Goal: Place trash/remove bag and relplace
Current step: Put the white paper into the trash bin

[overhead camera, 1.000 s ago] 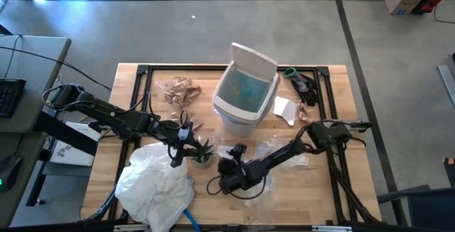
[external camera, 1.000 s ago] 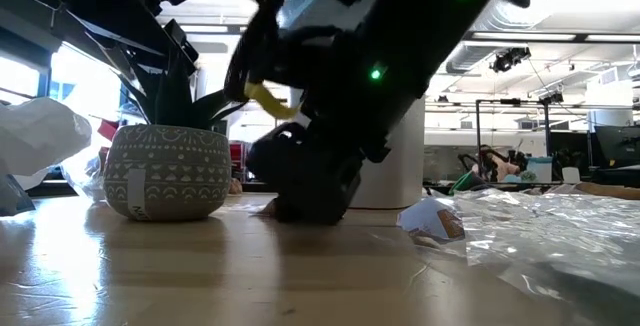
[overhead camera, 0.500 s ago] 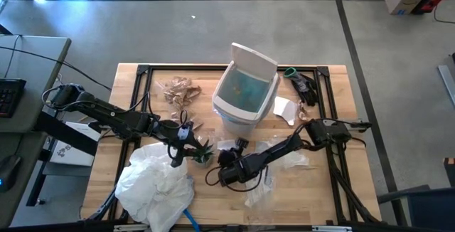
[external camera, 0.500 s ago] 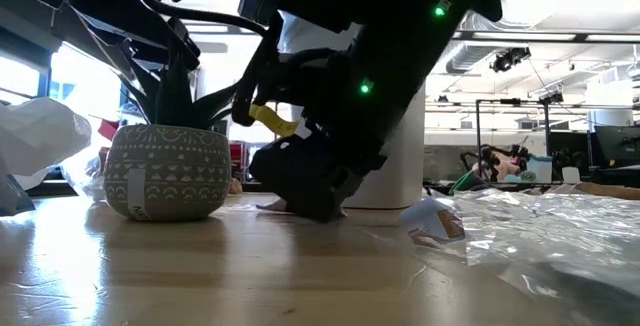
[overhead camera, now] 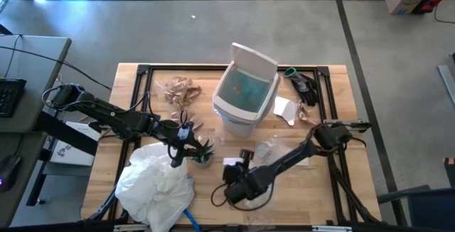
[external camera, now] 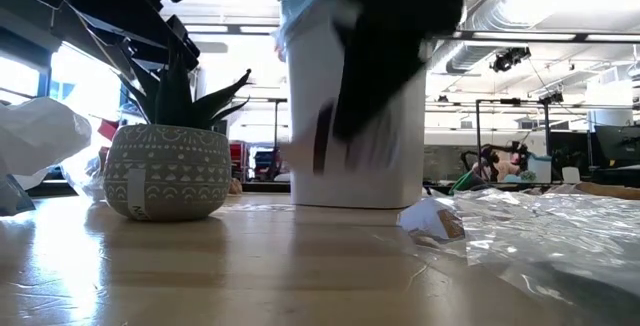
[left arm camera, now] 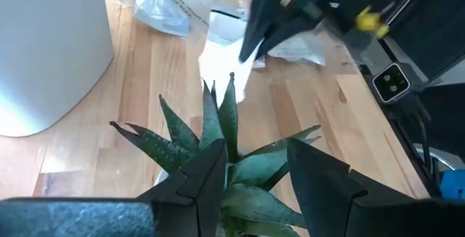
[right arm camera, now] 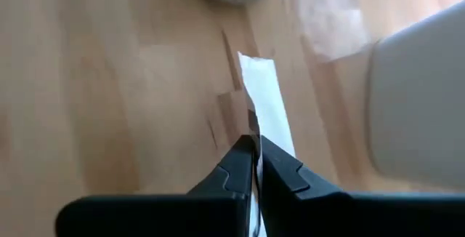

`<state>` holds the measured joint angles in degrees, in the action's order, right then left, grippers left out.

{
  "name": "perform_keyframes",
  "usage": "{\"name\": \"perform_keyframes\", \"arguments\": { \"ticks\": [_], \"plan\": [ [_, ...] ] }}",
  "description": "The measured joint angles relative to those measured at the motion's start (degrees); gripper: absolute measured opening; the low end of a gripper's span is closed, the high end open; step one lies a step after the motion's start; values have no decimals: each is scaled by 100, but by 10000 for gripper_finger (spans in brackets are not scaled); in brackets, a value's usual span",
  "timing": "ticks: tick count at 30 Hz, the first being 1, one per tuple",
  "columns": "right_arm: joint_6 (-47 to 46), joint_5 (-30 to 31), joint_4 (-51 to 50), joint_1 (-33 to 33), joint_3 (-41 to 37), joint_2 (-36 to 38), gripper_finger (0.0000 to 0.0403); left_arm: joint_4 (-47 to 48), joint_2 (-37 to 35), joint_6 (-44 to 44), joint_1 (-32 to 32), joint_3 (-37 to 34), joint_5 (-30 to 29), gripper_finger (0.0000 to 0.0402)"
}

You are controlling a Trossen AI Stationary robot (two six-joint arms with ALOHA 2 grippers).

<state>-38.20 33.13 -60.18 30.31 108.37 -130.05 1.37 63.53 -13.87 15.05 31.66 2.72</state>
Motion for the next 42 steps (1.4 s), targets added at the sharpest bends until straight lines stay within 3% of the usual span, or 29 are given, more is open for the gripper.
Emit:
{"name": "perform_keyframes", "arguments": {
  "ticks": [6, 12, 16, 22, 30, 42],
  "plan": [
    [-187, 568, -1190, 325, 1299, 64, 0, -28, 0, 0, -2, 0, -26, 133],
    [149, 1566, -1854, 452, 2684, 88, 0, -45, 2, -45, -2, 2, -30, 133],
    [568, 2064, -1390, 411, 2280, 735, 0, -95, 4, -90, -2, 2, -37, 133],
    [845, 3017, -1343, 166, 2285, 1393, 0, -144, 4, -103, -2, 2, -44, 133],
    [827, 2869, -1363, -715, 2291, 2074, 0, -171, 4, -107, -2, 2, -46, 133],
    [383, 1023, -2091, -2056, 2285, 2217, 0, -168, 4, -109, 2, 2, -44, 133]
  ]
}}
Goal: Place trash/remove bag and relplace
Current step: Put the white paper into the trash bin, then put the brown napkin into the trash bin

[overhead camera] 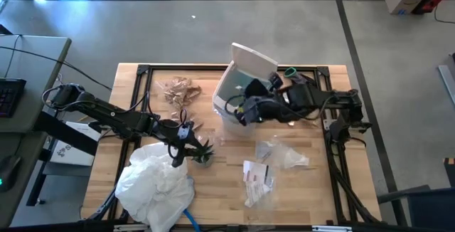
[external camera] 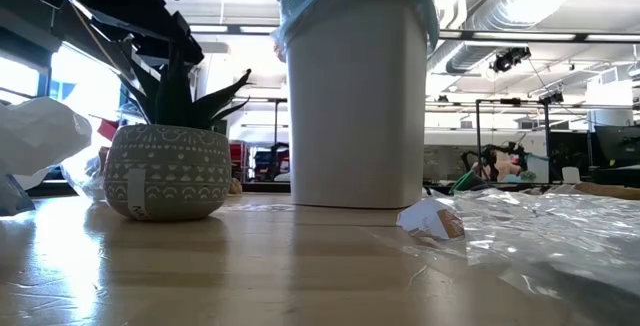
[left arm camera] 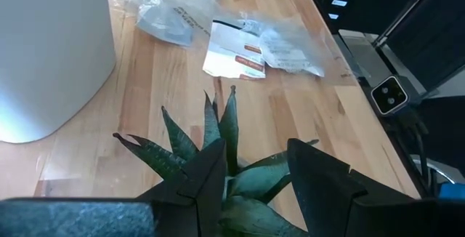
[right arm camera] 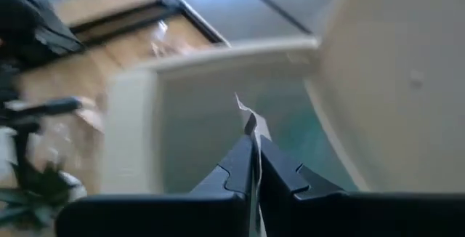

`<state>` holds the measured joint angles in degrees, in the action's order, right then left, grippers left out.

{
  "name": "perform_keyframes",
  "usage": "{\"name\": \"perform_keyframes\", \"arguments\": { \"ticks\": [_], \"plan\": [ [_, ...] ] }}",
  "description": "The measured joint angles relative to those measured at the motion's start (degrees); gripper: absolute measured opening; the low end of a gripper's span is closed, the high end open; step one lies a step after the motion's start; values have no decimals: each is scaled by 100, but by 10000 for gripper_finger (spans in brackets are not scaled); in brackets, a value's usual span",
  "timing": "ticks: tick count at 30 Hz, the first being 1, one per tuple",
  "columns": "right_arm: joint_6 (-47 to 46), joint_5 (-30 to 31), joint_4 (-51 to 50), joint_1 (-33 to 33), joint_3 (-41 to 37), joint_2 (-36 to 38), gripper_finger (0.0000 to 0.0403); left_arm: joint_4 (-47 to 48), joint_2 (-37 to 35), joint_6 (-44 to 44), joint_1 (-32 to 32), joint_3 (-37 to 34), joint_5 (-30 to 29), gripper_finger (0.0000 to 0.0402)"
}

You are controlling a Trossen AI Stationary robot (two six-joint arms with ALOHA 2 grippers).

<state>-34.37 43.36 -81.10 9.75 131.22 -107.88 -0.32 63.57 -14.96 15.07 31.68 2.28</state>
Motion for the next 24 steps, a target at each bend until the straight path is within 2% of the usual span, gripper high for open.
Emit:
{"name": "perform_keyframes", "arguments": {
  "ticks": [6, 11, 17, 20, 24],
  "plan": [
    [-149, -399, -329, -289, 0, -2, 9, 0, 0, 6, 0, 0, 0, 133],
    [-120, -381, -316, -310, 0, -2, 68, -2, 0, 50, -4, 0, 0, 133],
    [-98, 182, -313, -268, 0, 12, 139, -2, 0, 18, -4, 0, 2, 133],
    [26, 487, -210, -92, 0, 59, 149, 7, 0, 0, -1, 0, 10, 133],
    [125, 574, -39, 244, 0, 179, 143, 1, 0, 4, 0, 0, 11, 133]
  ]
}}
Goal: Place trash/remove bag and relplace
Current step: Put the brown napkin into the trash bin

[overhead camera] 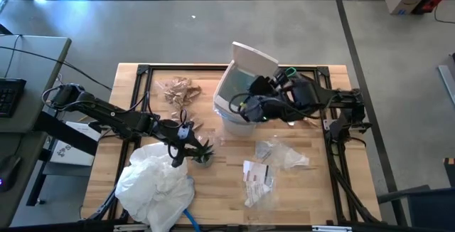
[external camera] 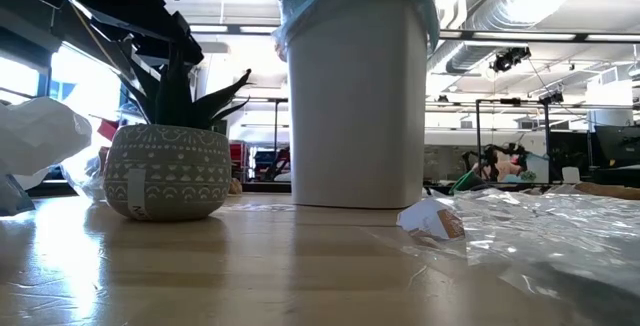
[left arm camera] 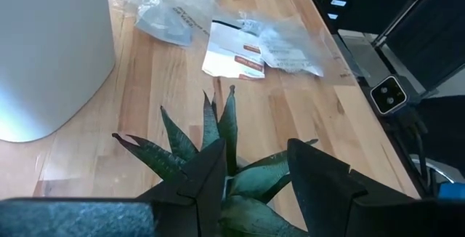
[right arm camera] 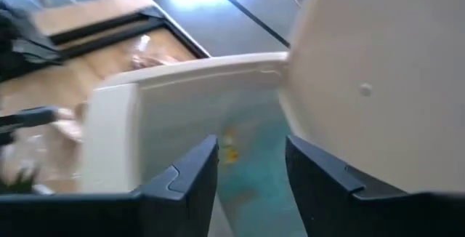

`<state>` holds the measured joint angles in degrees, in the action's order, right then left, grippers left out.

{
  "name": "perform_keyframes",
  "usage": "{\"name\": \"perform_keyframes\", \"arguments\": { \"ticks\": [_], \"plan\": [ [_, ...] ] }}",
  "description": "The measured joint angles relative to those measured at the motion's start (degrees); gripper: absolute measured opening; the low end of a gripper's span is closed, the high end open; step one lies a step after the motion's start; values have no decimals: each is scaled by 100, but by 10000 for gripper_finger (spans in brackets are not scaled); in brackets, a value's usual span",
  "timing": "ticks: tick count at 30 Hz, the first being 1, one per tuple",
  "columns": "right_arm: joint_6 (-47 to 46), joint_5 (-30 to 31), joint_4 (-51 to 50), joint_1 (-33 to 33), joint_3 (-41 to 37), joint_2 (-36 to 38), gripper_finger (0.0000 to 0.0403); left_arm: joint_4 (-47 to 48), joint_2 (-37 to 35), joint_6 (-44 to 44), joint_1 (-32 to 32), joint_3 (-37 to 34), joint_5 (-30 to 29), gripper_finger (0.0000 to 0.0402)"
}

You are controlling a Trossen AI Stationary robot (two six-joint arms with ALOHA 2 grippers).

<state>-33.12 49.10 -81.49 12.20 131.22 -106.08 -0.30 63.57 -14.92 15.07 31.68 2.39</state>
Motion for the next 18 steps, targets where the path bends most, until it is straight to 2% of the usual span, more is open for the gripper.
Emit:
{"name": "perform_keyframes", "arguments": {
  "ticks": [11, 18],
  "plan": [
    [-646, -441, 10, 1566, 0, 154, 129, -150, 0, 22, -4, -2, -2, 133],
    [-1668, -259, 24, 2752, -266, 144, 129, -626, -4, 109, -4, -2, -7, 133]
  ]
}}
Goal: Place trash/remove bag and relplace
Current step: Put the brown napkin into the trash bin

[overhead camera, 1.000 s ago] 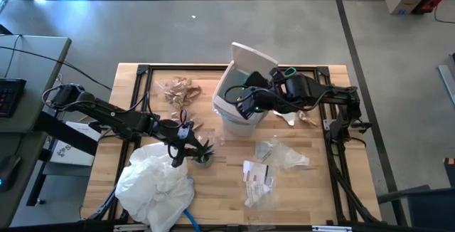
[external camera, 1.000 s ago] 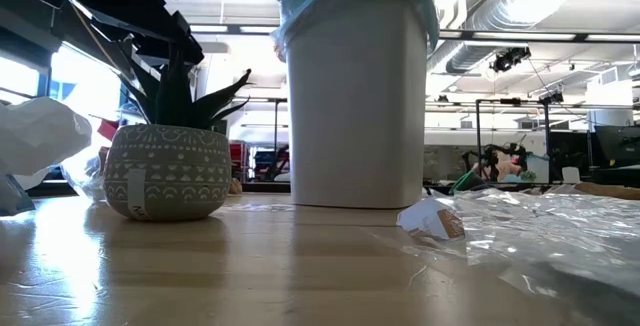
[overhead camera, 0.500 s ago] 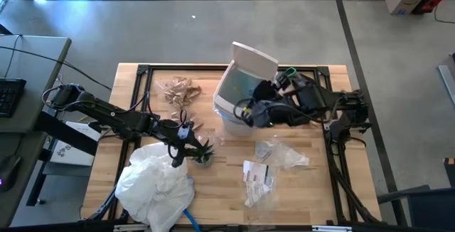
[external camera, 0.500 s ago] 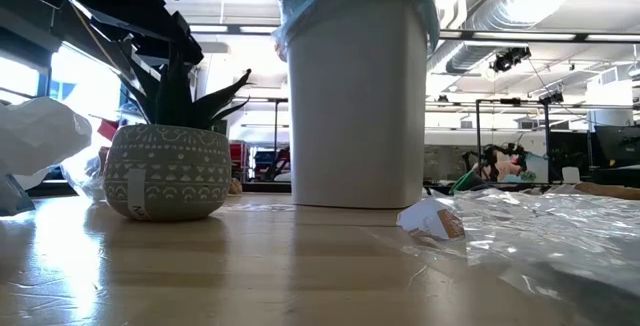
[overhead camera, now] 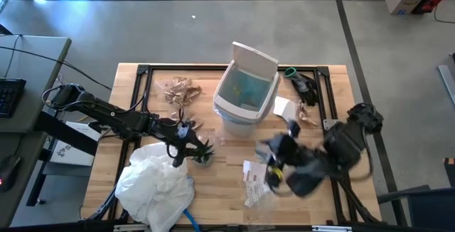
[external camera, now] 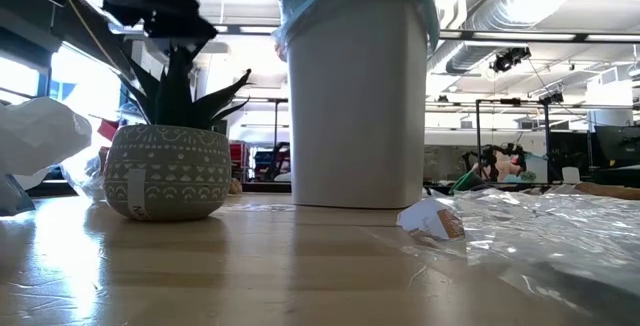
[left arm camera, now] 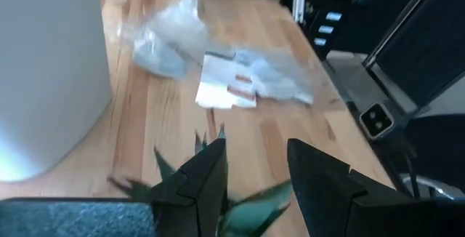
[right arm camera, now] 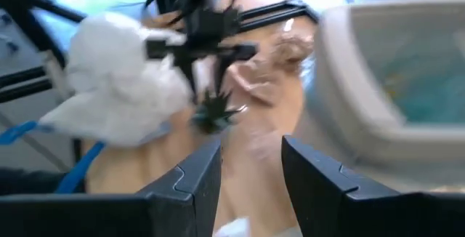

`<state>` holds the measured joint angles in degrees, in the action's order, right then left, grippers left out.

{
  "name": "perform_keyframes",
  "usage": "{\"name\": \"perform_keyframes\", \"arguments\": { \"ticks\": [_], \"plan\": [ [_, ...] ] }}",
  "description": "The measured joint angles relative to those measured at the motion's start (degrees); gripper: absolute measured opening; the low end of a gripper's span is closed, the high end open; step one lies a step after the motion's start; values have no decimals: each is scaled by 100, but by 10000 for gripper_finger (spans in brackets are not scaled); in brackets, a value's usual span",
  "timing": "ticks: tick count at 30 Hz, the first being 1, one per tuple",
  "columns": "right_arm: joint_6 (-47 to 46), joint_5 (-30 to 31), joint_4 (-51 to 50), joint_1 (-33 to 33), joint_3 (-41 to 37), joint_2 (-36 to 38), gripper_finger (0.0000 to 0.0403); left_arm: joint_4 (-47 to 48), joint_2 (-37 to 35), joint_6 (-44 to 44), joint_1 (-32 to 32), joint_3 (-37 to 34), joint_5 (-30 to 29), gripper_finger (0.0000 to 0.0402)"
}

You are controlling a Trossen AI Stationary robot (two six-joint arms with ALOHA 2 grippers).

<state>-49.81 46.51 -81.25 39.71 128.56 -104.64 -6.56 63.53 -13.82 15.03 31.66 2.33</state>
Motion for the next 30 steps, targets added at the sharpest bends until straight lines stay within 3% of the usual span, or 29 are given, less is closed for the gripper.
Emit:
{"name": "perform_keyframes", "arguments": {
  "ticks": [6, 10, 19, 24, 30],
  "plan": [
    [-1366, -17, 103, 589, -1087, 0, 129, -413, 0, 126, -53, 0, -35, 133],
    [-1872, -200, 834, 709, -2112, -4, 129, -310, 4, 106, -285, 0, -148, 133],
    [-1876, -223, 2999, 629, -3987, -7, 129, 573, 24, -252, -1201, 0, -177, 133],
    [-1782, -221, 3243, 438, -4394, -7, 129, 874, 24, -565, -1739, 0, 73, 133],
    [-1504, -221, 3291, 209, -4516, -8, 129, 1504, 8, -714, -2079, 2, 786, 133]
  ]
}}
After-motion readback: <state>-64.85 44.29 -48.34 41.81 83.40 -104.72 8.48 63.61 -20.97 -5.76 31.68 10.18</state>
